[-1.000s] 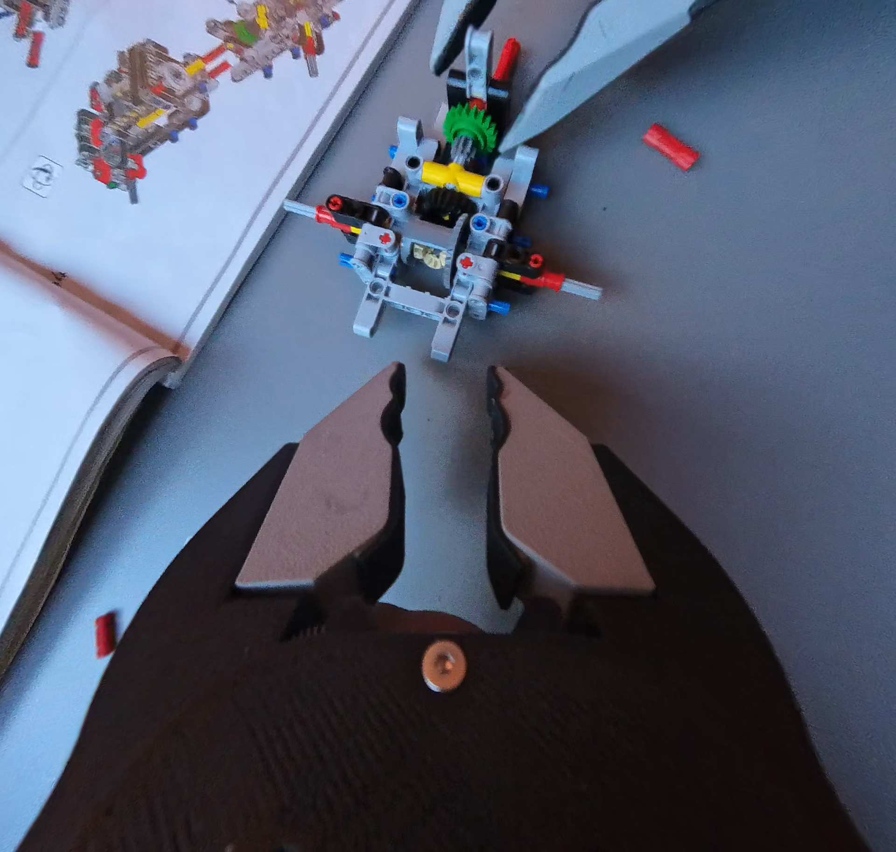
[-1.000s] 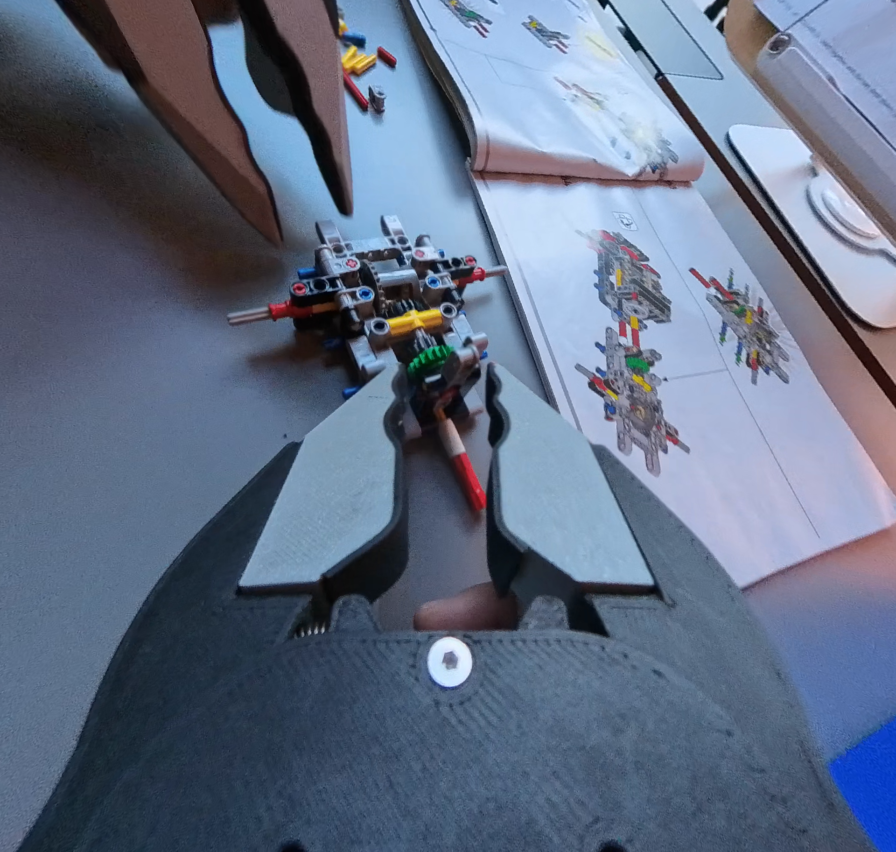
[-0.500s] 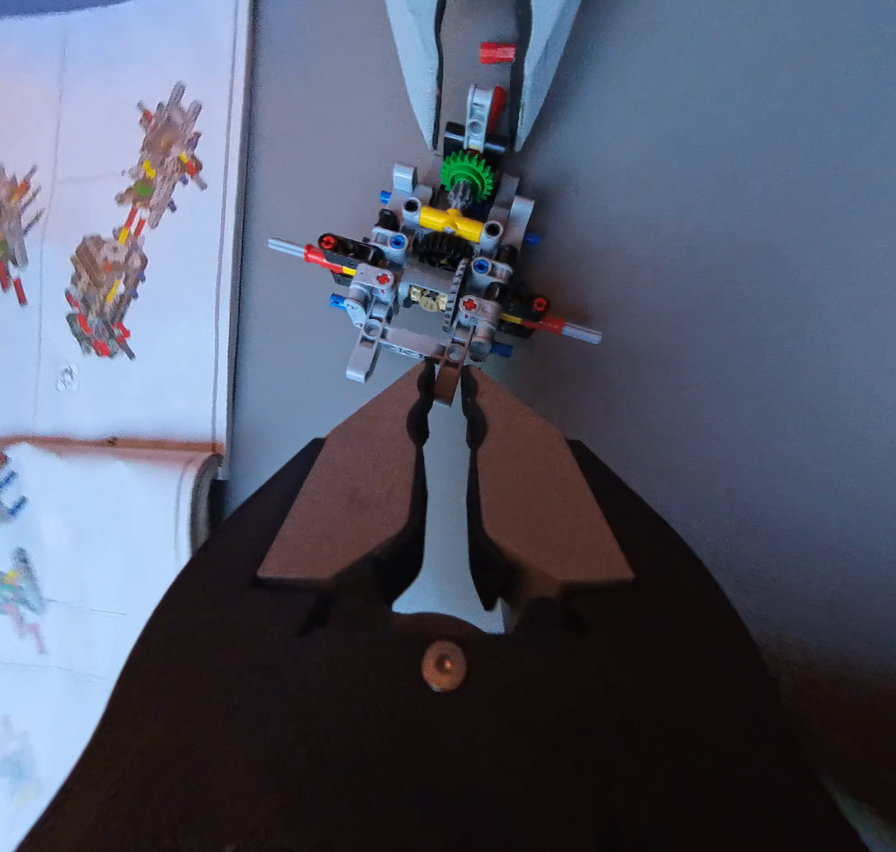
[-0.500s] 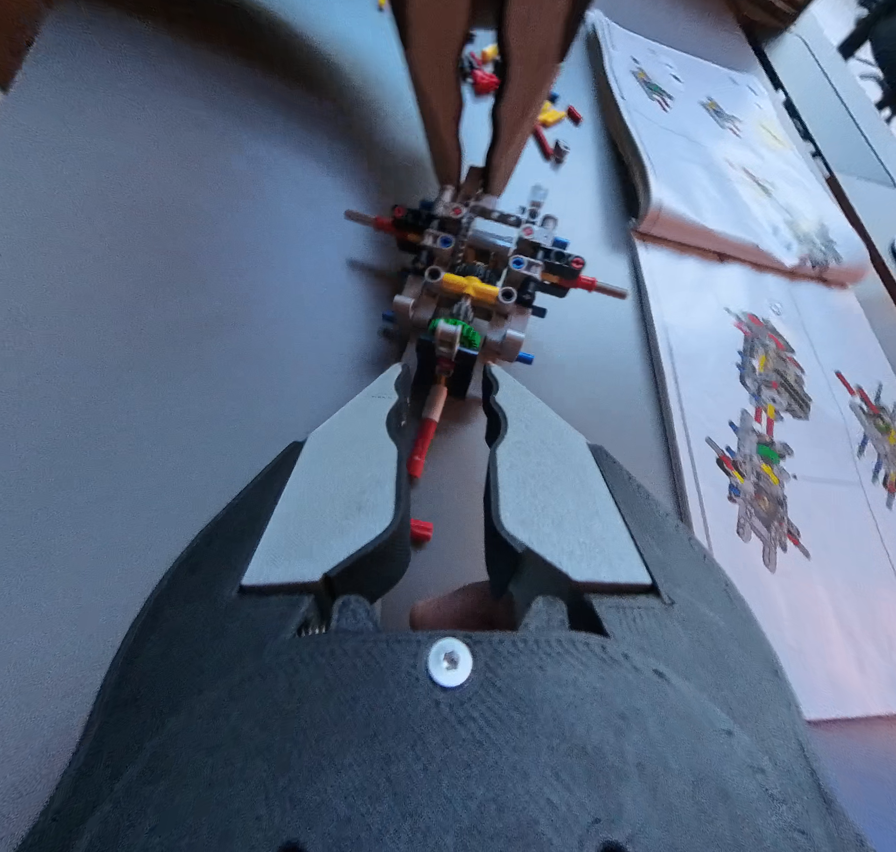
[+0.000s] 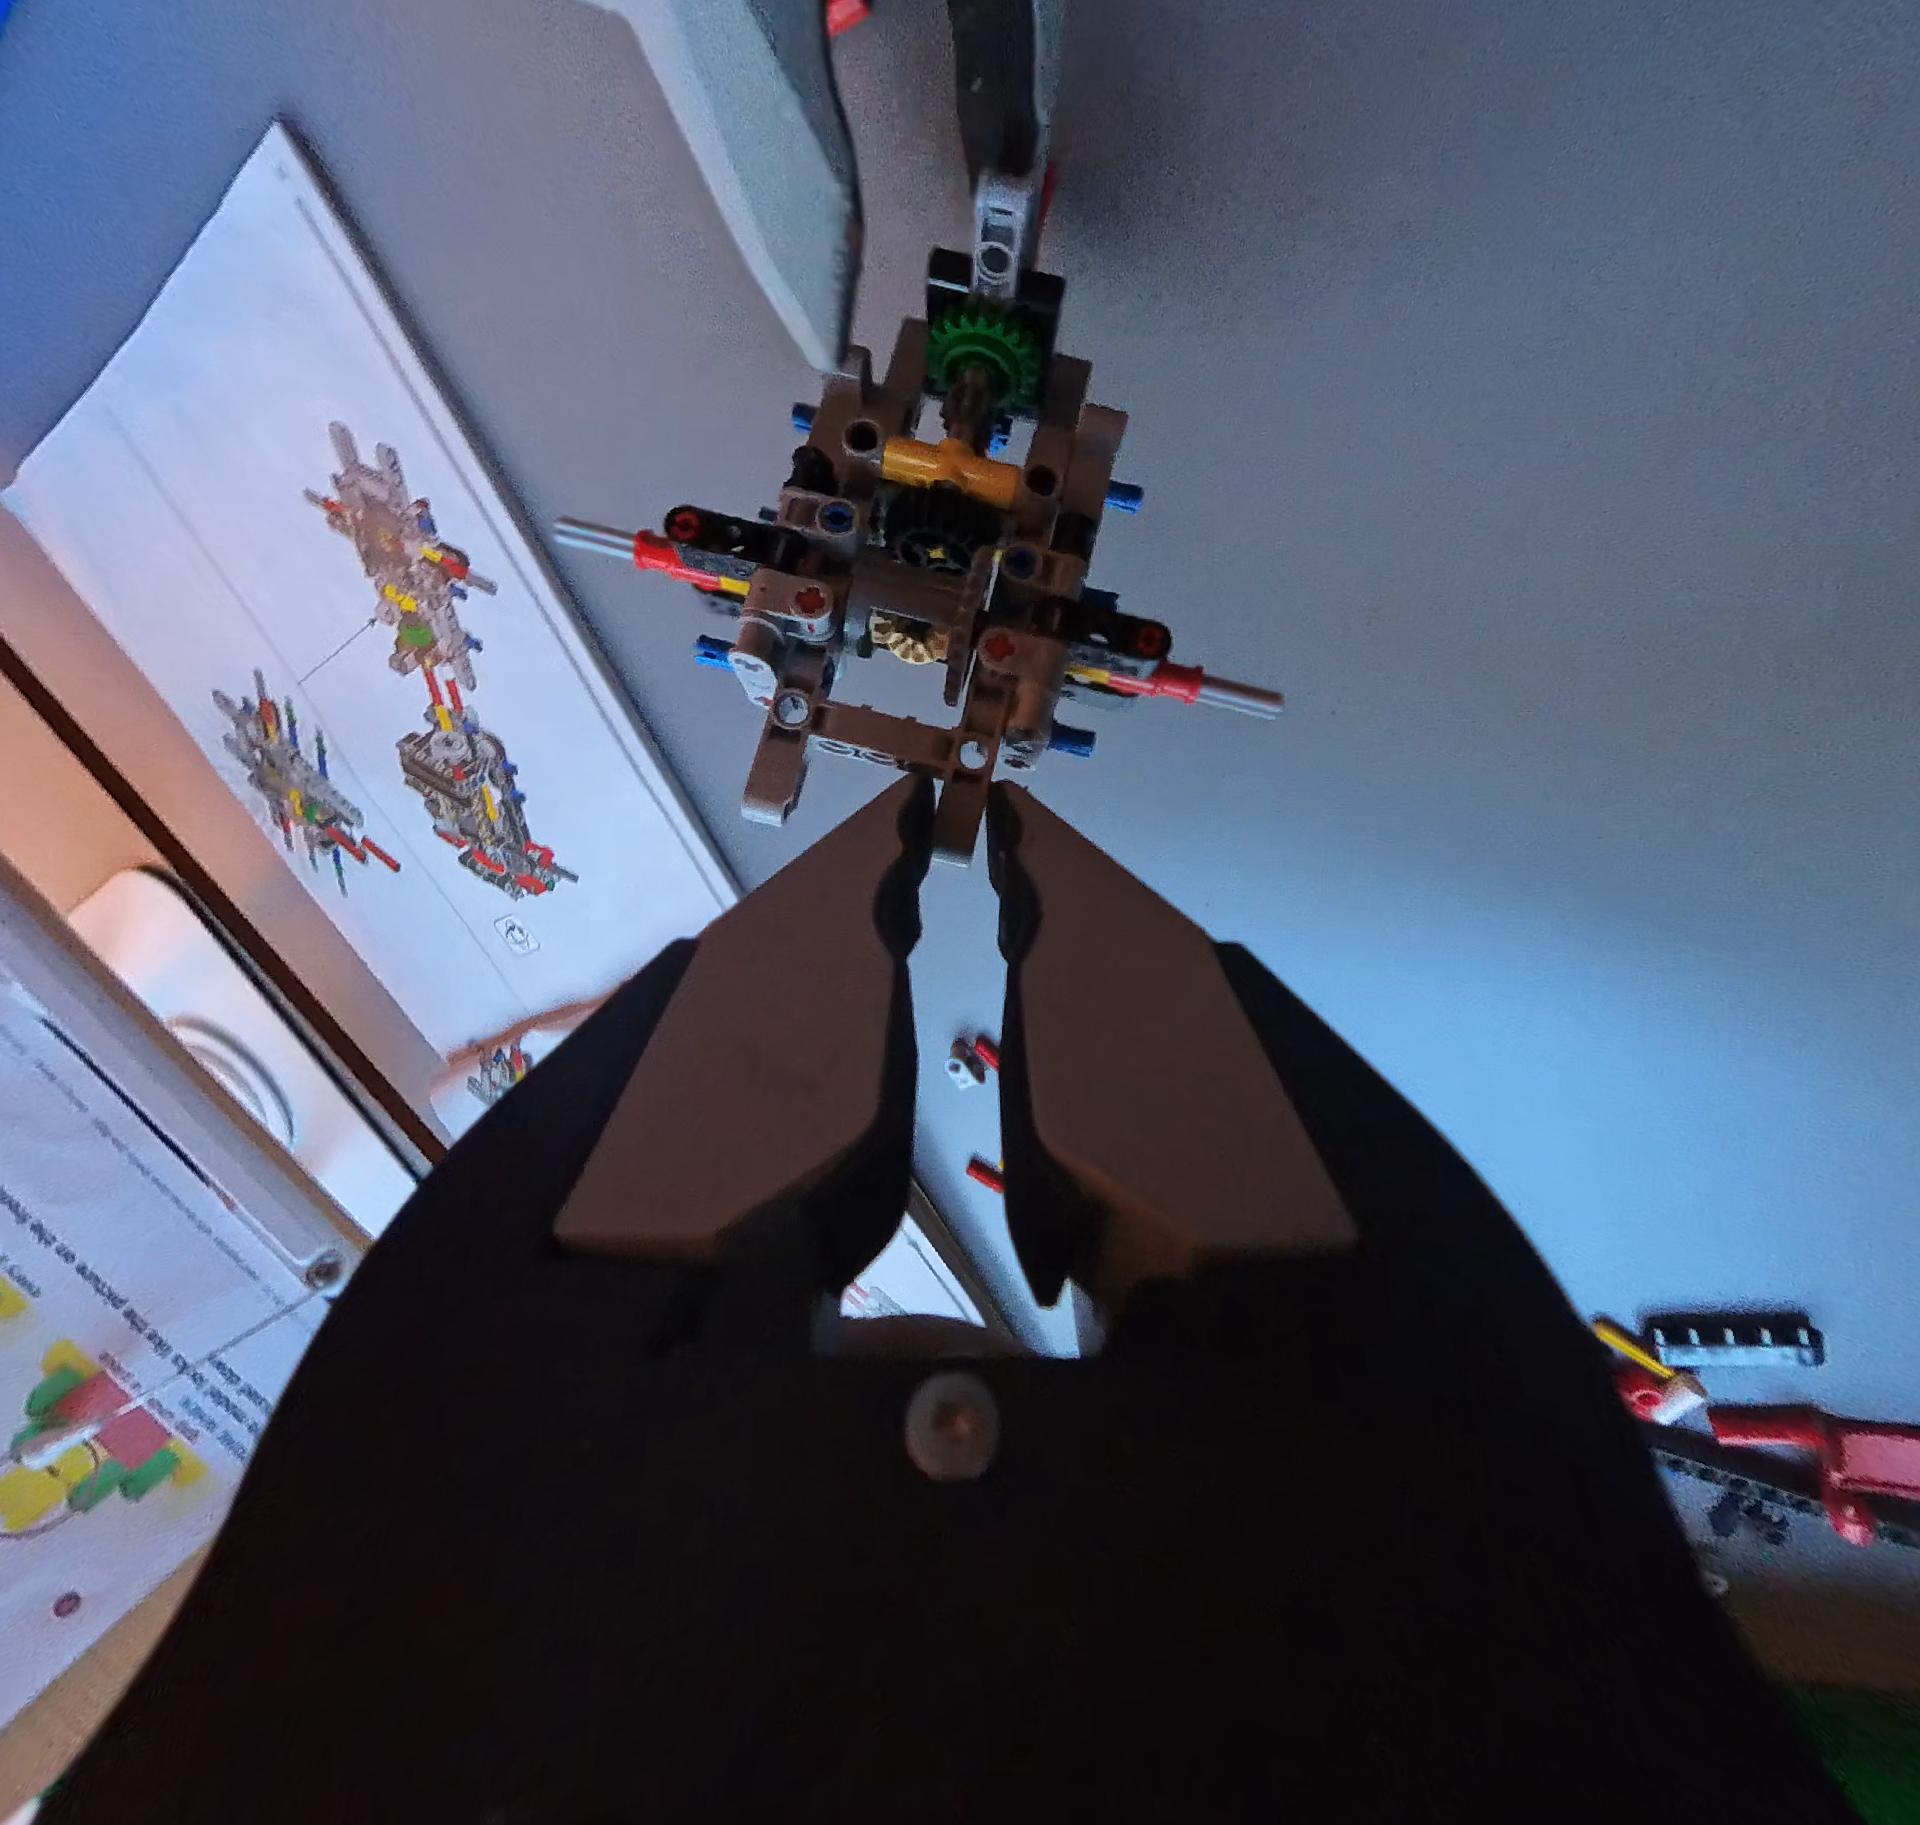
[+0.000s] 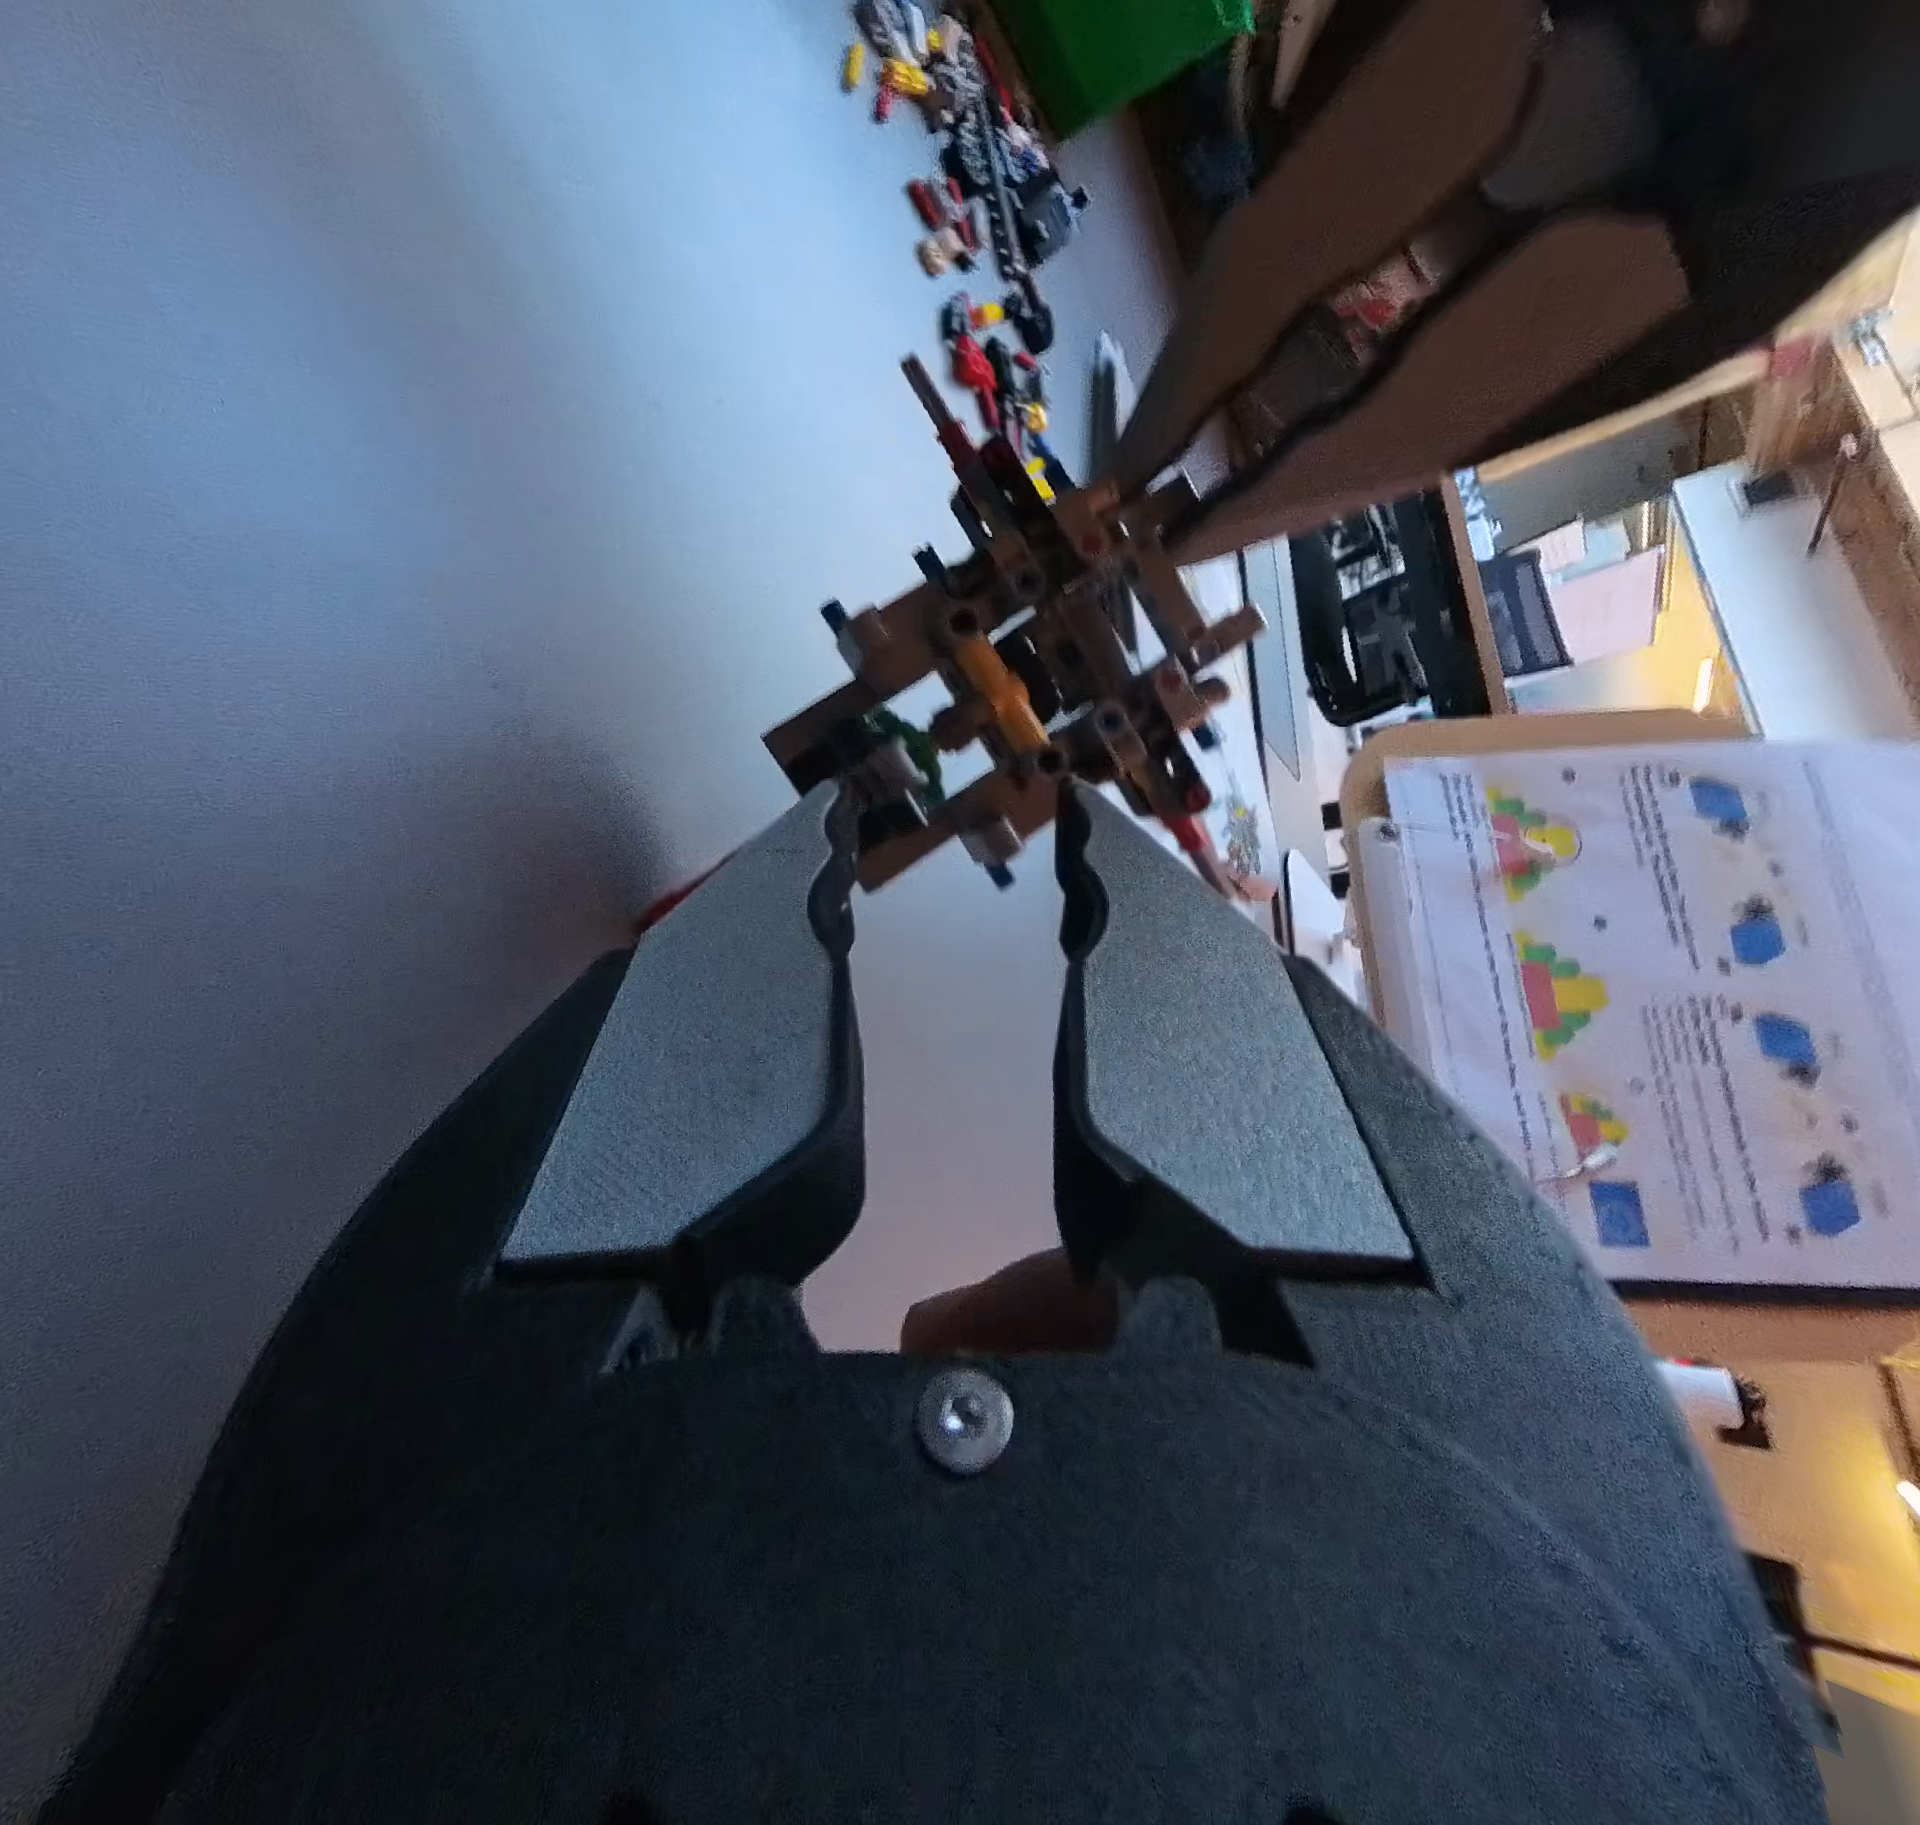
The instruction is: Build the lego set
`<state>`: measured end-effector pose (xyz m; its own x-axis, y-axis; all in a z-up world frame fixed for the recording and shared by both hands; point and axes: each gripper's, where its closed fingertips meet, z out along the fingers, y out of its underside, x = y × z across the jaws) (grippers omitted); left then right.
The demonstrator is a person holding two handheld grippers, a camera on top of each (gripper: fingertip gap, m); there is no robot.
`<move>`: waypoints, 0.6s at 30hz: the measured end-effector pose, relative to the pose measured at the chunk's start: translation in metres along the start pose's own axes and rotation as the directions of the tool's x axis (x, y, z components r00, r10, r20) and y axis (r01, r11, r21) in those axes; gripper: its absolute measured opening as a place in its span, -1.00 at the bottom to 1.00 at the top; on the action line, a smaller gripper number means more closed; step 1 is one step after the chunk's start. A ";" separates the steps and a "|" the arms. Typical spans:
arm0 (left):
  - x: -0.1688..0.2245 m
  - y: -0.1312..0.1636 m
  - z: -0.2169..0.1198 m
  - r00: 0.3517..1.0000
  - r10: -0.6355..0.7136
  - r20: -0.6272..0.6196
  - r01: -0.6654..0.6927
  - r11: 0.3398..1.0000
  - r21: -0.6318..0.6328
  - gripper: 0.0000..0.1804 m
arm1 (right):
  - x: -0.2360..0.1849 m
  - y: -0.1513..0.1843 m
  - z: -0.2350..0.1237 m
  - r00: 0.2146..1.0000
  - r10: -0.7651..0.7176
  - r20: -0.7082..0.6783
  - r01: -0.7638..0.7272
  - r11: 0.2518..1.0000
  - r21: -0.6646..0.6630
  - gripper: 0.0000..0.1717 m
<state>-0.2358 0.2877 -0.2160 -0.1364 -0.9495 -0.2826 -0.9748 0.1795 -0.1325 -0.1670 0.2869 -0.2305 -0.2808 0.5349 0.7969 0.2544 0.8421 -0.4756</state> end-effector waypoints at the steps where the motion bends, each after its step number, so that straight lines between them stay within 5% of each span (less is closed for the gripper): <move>1: 0.001 -0.002 0.003 1.000 0.011 -0.005 -0.011 1.000 -0.003 -0.91 | -0.005 -0.003 0.001 1.000 -0.028 0.006 0.028 1.000 -0.003 -0.59; 18: 0.001 -0.005 0.023 0.998 -0.021 -0.053 0.023 0.999 0.040 -0.92 | -0.029 0.007 0.010 0.989 -0.056 0.137 0.059 0.998 -0.018 -0.74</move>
<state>-0.2275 0.2920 -0.2374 -0.1249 -0.9654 -0.2291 -0.9699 0.1675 -0.1770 -0.1660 0.2776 -0.2604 -0.4190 0.4916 0.7634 0.2545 0.8706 -0.4210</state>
